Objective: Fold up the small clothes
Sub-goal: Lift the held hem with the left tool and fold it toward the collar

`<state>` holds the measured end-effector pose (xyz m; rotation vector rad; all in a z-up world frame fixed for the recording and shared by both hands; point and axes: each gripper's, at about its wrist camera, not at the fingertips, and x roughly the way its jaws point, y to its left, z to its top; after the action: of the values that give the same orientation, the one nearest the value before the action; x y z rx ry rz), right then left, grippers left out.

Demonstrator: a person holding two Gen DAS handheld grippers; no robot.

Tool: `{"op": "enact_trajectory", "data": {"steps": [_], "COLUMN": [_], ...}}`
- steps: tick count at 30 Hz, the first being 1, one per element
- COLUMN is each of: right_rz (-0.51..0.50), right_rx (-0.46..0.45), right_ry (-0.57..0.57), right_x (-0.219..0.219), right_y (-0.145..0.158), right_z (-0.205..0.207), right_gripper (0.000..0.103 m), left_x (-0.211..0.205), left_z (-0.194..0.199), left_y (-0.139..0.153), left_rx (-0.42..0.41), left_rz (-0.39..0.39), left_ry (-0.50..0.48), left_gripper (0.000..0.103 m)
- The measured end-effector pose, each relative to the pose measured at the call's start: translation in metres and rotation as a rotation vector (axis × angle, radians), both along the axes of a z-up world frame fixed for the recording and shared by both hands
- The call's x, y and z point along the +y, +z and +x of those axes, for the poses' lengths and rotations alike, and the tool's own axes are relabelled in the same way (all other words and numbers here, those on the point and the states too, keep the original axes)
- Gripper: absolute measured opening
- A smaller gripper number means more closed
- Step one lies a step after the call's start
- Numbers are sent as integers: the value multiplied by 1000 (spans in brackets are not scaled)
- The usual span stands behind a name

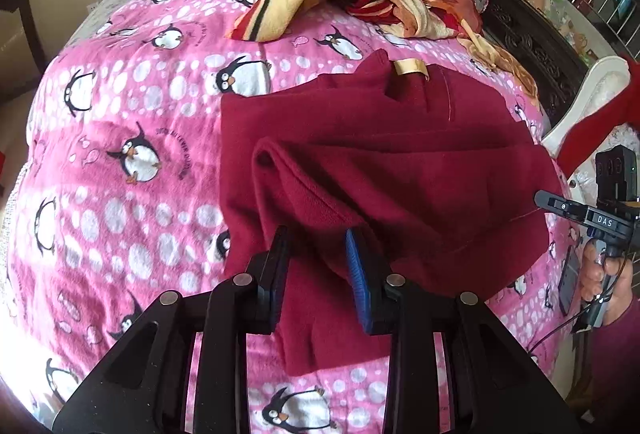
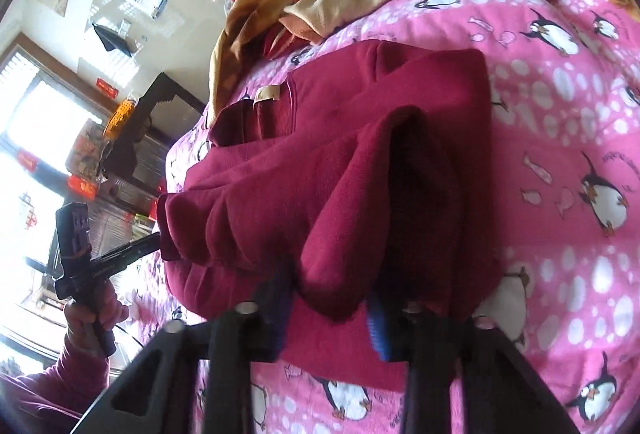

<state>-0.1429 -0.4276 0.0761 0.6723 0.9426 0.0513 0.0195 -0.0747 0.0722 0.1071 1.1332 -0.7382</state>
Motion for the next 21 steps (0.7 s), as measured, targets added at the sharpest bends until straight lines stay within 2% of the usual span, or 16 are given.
{"op": "enact_trajectory", "data": {"steps": [4, 8, 11, 12, 13, 14, 15, 16, 17, 18, 21], "right_rz": [69, 20, -51, -51, -46, -31, -14, -12, -31, -59, -147], "right_rx": [-119, -212, -234, -209, -179, -147, -153, -173, -186, -183, -142], "right_ry": [-41, -122, -209, -236, -248, -256, -261, -266, -267, -260, -248], "right_x": [-15, -32, -46, -53, -57, -60, -60, -61, -58, -54, -45], "right_y": [19, 44, 48, 45, 42, 40, 39, 41, 44, 47, 47], "right_z": [19, 56, 81, 88, 91, 92, 86, 80, 71, 63, 45], "right_gripper": [16, 15, 15, 18, 32, 41, 54, 55, 55, 55, 55], "left_x": [-9, -9, -10, -9, -6, -2, 1, 5, 11, 16, 32], "left_z": [42, 86, 100, 101, 100, 98, 95, 92, 89, 87, 84], "left_y": [4, 7, 0, -1, -2, -1, 1, 4, 6, 10, 17], "left_rx": [86, 169, 263, 296, 320, 328, 322, 305, 285, 268, 251], "left_rz": [-105, -209, -216, -216, -227, -236, -234, -223, -214, -219, -260], "left_ry": [70, 181, 211, 215, 211, 205, 200, 198, 205, 219, 245], "left_gripper": [28, 27, 28, 28, 30, 36, 44, 50, 62, 67, 67]}}
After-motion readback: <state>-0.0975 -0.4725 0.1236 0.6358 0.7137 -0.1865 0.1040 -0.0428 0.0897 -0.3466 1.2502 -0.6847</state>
